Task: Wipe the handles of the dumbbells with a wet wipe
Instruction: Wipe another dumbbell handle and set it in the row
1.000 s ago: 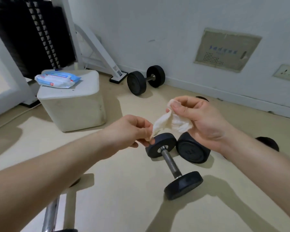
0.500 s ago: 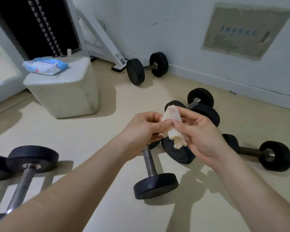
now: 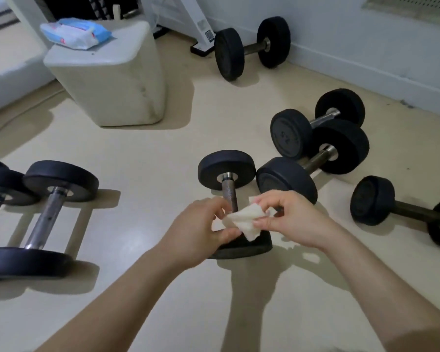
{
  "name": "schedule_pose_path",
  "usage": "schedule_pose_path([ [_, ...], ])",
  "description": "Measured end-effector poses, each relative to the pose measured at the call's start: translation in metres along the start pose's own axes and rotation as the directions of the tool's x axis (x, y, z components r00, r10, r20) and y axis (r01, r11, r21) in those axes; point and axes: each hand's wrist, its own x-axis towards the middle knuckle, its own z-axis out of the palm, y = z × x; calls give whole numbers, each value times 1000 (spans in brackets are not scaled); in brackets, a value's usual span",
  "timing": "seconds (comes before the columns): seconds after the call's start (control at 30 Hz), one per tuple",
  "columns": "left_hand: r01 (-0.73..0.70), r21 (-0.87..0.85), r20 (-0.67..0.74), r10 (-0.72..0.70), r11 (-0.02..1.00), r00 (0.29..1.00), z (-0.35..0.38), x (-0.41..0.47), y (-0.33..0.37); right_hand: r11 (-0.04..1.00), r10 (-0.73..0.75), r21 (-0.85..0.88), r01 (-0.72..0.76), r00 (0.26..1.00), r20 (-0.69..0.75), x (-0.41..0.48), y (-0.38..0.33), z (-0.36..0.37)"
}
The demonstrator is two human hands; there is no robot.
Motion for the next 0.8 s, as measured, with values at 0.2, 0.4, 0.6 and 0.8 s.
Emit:
schedule_pose_path([
  [0.2,-84,537,73,53,839,996,39,-12,-3,929,-110,-343,138,989,102,-8,19,23],
  [0.4,-118,639,177,3,760,984,29,-12,-1,938,-82,-337,86,996,24,-10,2,38],
  [0.6,-36,556,154,-60,830,986,3,-27,-36,967,-54,-249,53,999,3,-4,-26,70],
  [0.8,-48,485,165,-38,873,986,-6,-61,-71,998,69,-14,-68,990,123,-5,-38,87],
])
